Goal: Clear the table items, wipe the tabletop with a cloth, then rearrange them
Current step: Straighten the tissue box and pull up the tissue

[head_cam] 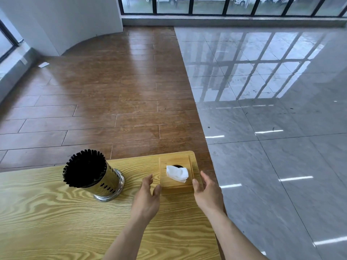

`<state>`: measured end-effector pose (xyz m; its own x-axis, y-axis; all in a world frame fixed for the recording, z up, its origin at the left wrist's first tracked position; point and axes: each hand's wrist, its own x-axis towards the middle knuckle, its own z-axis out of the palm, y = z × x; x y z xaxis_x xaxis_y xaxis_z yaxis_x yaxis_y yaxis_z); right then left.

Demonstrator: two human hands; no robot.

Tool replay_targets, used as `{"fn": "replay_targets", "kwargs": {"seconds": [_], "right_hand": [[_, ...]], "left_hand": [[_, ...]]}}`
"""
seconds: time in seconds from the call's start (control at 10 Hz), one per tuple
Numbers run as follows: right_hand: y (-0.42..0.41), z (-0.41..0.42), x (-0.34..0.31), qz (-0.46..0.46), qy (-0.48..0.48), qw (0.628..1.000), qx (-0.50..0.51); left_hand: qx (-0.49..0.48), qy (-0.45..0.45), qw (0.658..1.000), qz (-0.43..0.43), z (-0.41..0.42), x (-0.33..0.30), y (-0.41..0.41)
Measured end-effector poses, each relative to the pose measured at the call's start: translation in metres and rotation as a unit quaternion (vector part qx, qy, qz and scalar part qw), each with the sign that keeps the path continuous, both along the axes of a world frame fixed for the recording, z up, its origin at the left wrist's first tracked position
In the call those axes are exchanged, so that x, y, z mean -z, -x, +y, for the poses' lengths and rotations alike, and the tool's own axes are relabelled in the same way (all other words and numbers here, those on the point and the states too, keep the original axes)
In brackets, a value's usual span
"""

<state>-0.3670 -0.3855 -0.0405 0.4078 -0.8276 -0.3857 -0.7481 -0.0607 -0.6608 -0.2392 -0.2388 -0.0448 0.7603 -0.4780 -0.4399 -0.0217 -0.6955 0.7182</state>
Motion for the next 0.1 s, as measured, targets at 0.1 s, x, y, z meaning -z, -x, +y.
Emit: {"fn": "replay_targets", "kwargs": {"seconds": [0.1], "right_hand": [[0.0075,0.0059,-0.0127,0.030,-0.002,0.999,-0.016]], "left_hand": [[0.031,-0.022,0.999,-0.020,0.0171,-0.0133,-0.0064]]}}
